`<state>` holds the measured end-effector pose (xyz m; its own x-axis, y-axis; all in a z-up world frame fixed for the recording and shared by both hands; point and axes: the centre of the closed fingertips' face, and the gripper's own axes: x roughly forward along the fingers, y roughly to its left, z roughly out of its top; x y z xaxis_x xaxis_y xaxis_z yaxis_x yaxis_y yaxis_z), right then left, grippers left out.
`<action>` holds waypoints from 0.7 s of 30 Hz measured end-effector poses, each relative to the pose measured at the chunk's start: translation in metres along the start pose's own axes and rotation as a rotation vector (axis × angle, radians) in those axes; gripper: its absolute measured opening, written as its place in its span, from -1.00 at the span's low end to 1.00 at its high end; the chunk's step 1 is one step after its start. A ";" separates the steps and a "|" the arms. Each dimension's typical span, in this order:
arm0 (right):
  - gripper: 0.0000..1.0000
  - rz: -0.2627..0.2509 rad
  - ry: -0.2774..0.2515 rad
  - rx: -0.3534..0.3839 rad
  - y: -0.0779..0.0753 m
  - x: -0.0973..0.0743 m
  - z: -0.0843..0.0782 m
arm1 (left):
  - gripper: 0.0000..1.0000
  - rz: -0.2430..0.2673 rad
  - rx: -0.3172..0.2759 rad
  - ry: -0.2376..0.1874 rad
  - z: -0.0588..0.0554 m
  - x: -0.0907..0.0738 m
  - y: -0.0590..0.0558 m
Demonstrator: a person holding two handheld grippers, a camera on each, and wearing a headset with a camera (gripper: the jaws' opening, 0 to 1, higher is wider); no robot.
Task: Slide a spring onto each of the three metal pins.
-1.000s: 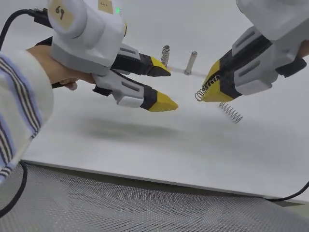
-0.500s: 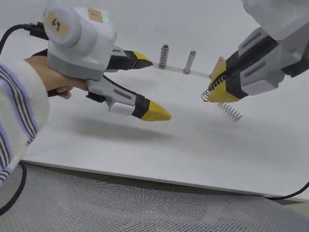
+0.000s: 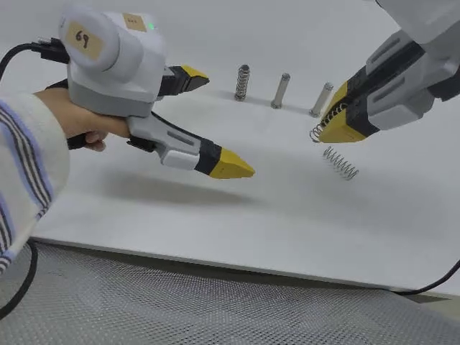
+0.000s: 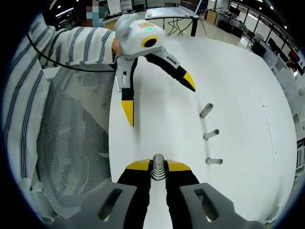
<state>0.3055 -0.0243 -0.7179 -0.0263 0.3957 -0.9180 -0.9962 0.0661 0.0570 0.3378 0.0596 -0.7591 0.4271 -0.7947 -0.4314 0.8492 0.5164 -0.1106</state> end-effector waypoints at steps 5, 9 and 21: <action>-0.84 -0.004 0.011 0.057 -0.006 -0.003 -0.002 | 0.96 0.019 -0.002 -0.016 0.005 -0.001 0.002; -0.84 -0.029 0.015 0.062 -0.017 -0.008 -0.002 | 0.96 0.029 -0.001 -0.024 0.007 -0.001 0.003; -0.85 -0.055 0.043 0.087 -0.044 -0.020 0.004 | 0.96 0.062 -0.008 -0.006 0.006 -0.002 0.009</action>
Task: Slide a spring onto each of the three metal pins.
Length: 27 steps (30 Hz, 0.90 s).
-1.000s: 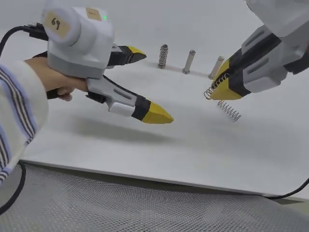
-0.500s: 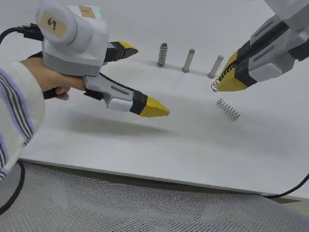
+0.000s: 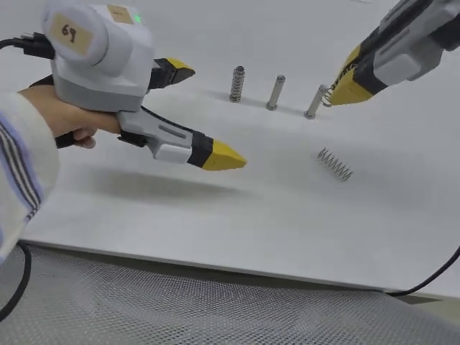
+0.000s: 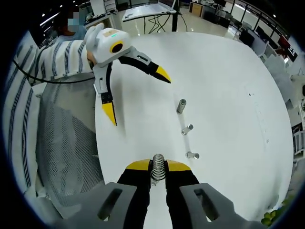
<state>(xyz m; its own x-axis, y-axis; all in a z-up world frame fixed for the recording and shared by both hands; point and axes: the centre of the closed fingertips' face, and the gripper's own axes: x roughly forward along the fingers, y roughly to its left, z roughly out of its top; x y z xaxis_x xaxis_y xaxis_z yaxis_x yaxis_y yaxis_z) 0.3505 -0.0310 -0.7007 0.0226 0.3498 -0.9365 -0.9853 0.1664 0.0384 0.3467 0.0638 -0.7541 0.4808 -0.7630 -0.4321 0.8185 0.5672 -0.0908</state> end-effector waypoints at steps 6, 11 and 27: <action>-0.85 0.017 0.019 0.013 -0.001 0.005 0.009 | 0.96 0.016 -0.008 -0.017 0.004 0.000 0.002; -0.85 0.026 0.033 0.013 -0.005 0.012 0.017 | 0.96 0.018 -0.009 -0.018 0.006 0.001 0.001; -0.85 0.015 0.090 -0.033 -0.037 0.024 0.036 | 0.96 0.021 0.008 -0.005 0.004 0.001 0.001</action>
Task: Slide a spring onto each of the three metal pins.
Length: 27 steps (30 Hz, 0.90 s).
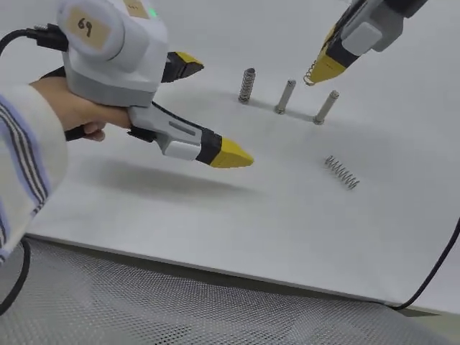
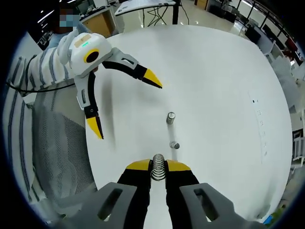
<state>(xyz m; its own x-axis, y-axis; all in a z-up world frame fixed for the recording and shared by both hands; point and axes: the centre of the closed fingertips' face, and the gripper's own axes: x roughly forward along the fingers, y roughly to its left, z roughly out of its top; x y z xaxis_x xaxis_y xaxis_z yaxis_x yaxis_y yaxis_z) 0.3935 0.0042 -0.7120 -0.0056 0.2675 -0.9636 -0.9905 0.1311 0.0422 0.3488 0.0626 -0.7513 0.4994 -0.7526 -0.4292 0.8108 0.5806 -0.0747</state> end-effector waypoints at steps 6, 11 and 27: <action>-0.85 -0.002 0.011 0.009 -0.016 0.006 0.006 | 0.96 -0.002 -0.007 0.006 -0.003 0.001 0.003; -0.85 -0.008 0.043 -0.026 -0.021 0.017 0.004 | 0.96 0.005 0.002 -0.008 -0.001 0.001 0.007; -0.85 0.006 0.077 -0.059 -0.025 0.033 0.003 | 0.94 0.007 -0.015 -0.003 -0.004 -0.002 0.011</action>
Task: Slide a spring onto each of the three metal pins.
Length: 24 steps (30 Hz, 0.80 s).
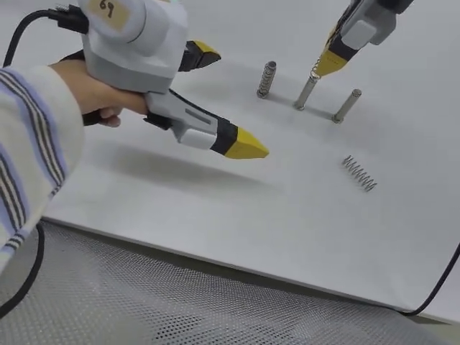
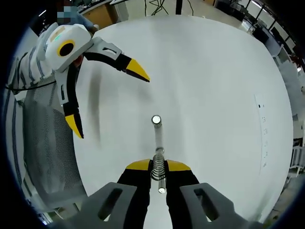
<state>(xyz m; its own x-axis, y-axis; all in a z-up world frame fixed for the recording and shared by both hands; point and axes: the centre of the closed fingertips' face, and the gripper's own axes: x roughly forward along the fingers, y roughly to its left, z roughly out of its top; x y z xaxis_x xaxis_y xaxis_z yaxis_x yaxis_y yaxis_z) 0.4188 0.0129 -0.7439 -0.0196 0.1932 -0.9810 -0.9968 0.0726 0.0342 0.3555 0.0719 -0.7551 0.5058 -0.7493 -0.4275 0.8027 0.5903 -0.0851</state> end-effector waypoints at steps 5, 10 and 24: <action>-0.85 0.011 0.023 -0.004 -0.004 0.004 -0.002 | 0.93 0.001 -0.007 0.002 -0.001 -0.002 0.001; -0.85 0.006 0.033 -0.008 -0.003 0.008 -0.002 | 0.93 0.005 -0.014 0.001 -0.002 -0.004 0.004; -0.84 0.019 0.057 -0.007 -0.001 0.018 -0.004 | 0.92 0.003 -0.023 0.002 -0.001 -0.004 0.003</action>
<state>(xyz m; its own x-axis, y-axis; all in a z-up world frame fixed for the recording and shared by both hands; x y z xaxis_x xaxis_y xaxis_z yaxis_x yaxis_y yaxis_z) 0.4190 0.0126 -0.7623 -0.0423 0.1385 -0.9895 -0.9967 0.0628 0.0514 0.3552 0.0768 -0.7543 0.5075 -0.7471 -0.4294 0.7938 0.5992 -0.1044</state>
